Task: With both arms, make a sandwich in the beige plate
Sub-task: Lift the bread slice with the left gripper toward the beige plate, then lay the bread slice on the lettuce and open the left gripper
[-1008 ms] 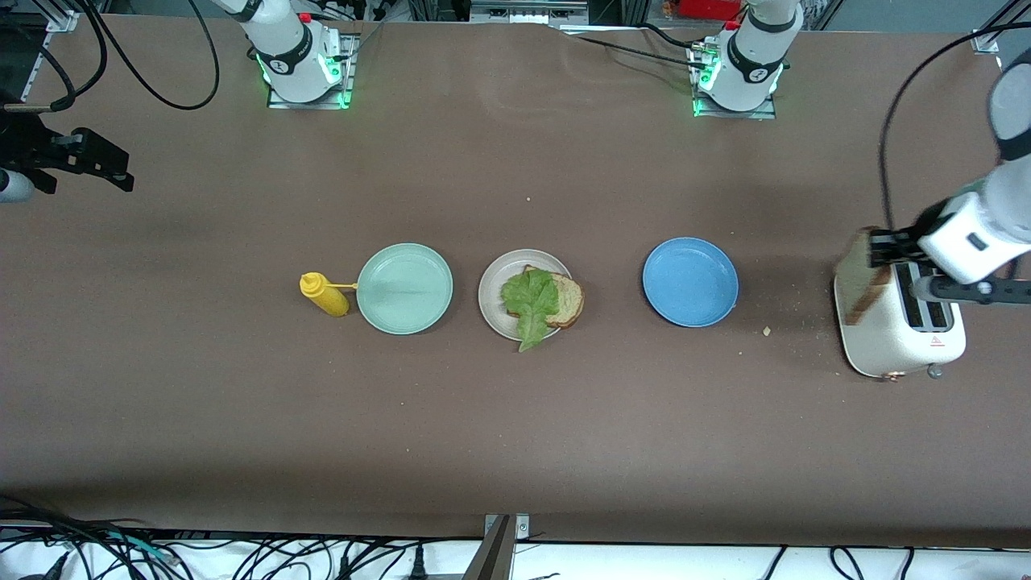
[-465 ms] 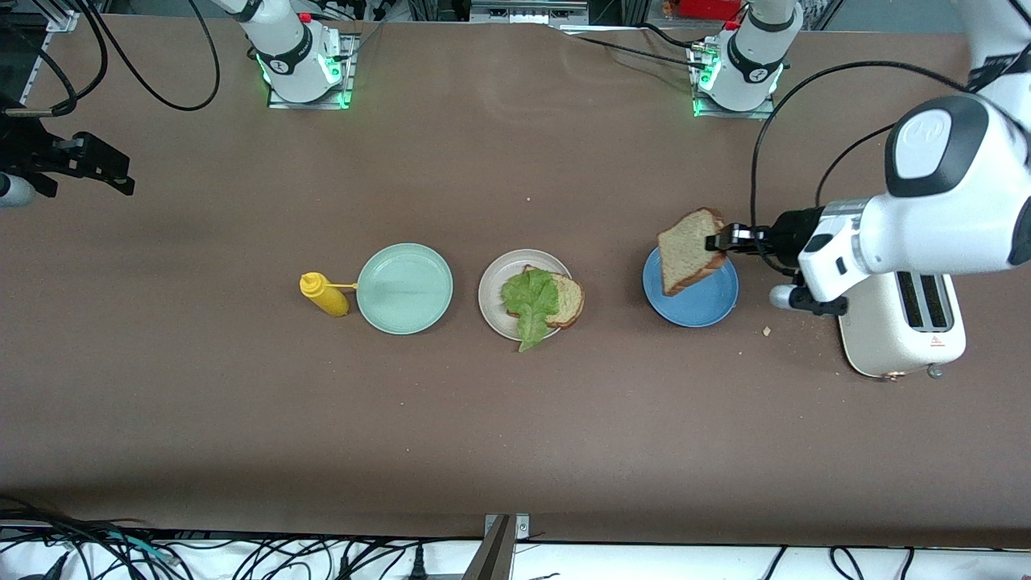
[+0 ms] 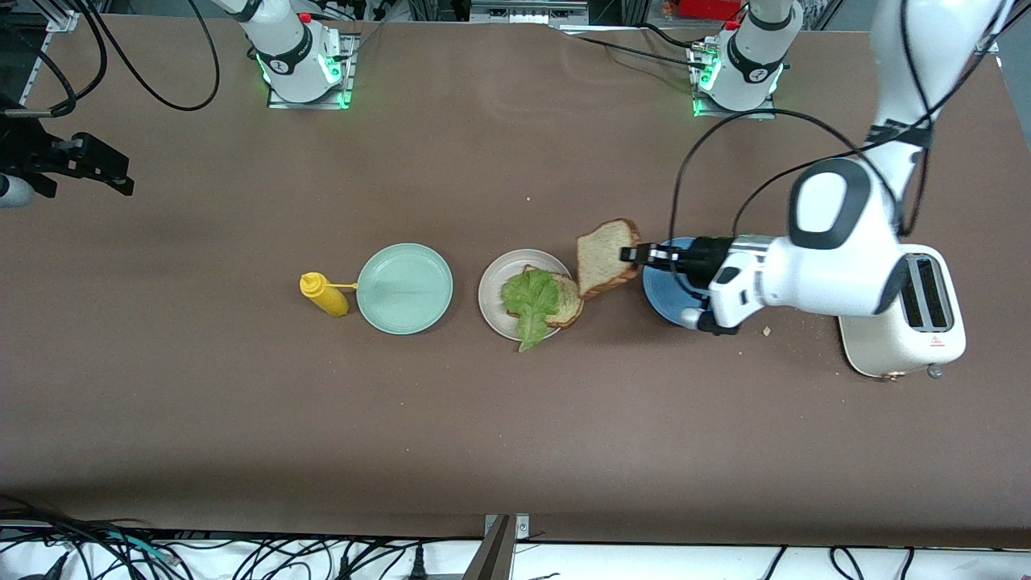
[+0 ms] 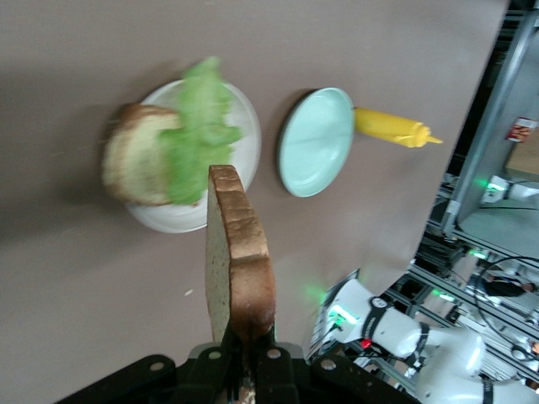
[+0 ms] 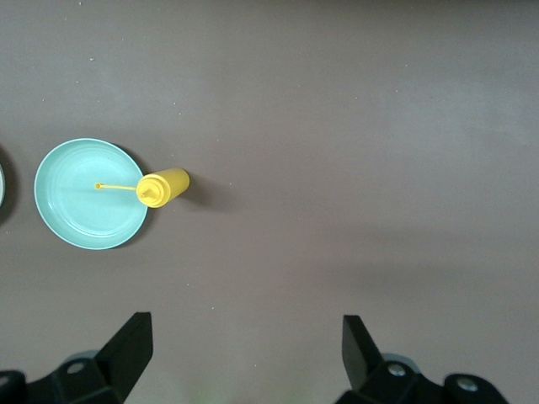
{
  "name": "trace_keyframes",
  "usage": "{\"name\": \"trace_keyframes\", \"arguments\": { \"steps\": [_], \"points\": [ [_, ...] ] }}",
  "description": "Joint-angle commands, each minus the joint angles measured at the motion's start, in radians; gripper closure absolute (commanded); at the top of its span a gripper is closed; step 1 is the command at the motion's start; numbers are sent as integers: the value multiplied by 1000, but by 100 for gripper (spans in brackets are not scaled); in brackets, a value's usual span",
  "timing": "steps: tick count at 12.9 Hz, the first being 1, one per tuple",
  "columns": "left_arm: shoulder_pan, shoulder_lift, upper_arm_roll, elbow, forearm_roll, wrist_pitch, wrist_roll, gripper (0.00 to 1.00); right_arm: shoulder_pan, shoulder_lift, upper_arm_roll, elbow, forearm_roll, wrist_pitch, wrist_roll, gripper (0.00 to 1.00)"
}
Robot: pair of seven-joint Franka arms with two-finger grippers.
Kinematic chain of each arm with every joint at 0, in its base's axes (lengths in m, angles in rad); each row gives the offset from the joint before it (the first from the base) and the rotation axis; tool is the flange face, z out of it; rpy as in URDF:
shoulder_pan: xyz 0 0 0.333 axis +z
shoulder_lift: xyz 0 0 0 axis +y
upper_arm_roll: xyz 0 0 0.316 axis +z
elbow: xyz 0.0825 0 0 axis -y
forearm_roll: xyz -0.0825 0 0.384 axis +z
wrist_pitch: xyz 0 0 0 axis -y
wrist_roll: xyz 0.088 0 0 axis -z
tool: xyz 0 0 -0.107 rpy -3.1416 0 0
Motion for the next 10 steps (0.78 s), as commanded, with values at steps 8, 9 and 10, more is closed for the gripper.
{"name": "trace_keyframes", "arguments": {
  "steps": [8, 9, 10],
  "points": [
    [-100, 344, 3, -1, -376, 256, 456, 100, -2, 1, 4, 4, 5, 0, -2, 0],
    [-100, 339, 3, -23, -404, 253, 477, 100, -2, -1, 4, 4, 3, 1, -2, 0],
    [-94, 338, 3, -37, -406, 251, 479, 100, -2, 1, 4, 4, 5, 1, -2, 0]
  ]
}}
